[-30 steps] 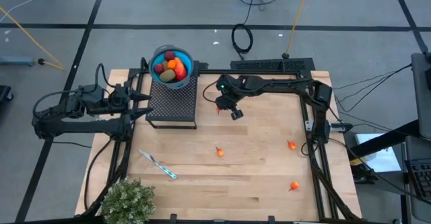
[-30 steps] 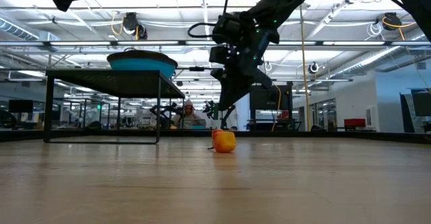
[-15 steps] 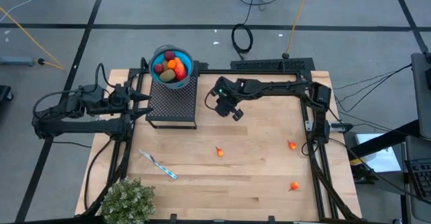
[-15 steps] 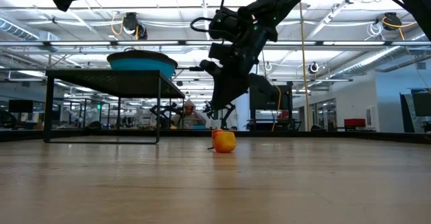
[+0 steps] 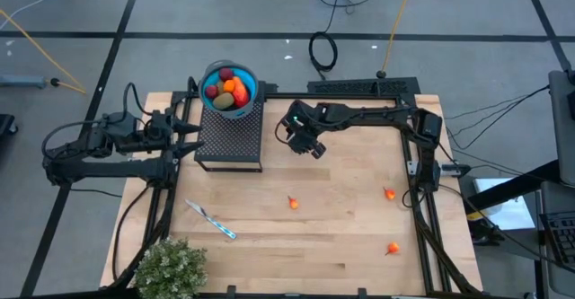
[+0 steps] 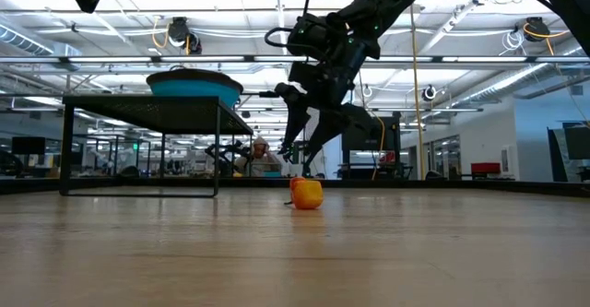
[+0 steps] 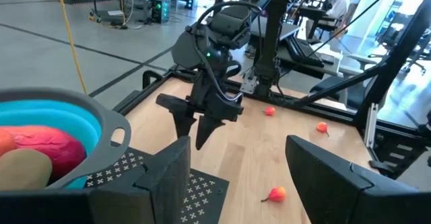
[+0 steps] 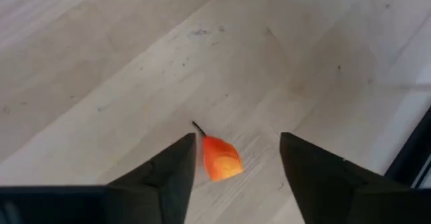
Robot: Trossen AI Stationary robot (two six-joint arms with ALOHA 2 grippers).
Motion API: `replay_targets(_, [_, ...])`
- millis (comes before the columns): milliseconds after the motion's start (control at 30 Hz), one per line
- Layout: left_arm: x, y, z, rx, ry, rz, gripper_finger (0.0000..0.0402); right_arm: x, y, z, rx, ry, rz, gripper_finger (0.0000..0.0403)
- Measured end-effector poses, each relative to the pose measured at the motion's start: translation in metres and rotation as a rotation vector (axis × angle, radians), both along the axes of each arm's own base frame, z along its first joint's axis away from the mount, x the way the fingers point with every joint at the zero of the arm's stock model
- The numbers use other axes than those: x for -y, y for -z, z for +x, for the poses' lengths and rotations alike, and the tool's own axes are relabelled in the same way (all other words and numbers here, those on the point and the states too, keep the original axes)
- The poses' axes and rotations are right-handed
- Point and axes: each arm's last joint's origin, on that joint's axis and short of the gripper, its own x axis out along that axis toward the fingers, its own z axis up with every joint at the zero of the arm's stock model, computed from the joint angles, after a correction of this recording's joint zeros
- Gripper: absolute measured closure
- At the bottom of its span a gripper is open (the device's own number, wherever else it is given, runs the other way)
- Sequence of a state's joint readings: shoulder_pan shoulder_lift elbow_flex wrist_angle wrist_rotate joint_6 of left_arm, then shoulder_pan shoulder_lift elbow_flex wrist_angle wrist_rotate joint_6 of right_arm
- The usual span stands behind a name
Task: Pick & Place Fruit
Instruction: Put the pear into the blue strainer bowl on the shelf
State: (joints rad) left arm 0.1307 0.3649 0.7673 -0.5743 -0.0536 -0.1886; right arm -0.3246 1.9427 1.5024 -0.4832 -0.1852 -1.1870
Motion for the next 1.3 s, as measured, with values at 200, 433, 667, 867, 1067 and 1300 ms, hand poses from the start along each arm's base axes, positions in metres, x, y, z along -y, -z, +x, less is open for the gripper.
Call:
replay_targets(200, [0.000, 0.000, 0.000, 0.000, 0.000, 0.000, 0.0158, 0.005, 0.009, -0.002, -0.042, 0.005, 0.005, 0.0162])
replay_targets(433, [0.000, 0.000, 0.000, -0.004, 0.000, 0.003, 0.0158, 0.009, 0.017, -0.001, -0.056, 0.014, 0.010, 0.0156])
replay_targets(667, [0.000, 0.004, -0.001, -0.055, 0.023, 0.084, 0.0158, 0.017, 0.017, -0.004, -0.054, 0.036, 0.009, 0.0156])
replay_targets(867, [0.001, 0.007, -0.006, -0.081, 0.031, 0.095, 0.0158, 0.020, 0.017, -0.005, -0.053, 0.011, -0.011, 0.0156])
replay_targets(1067, [0.002, 0.014, -0.014, -0.058, 0.032, 0.105, 0.0158, 0.020, 0.016, -0.004, -0.044, 0.004, -0.016, 0.0156])
replay_targets(1300, [0.003, 0.035, -0.020, 0.006, 0.024, 0.098, 0.0158, 0.023, 0.038, 0.002, -0.088, 0.023, -0.014, 0.0156])
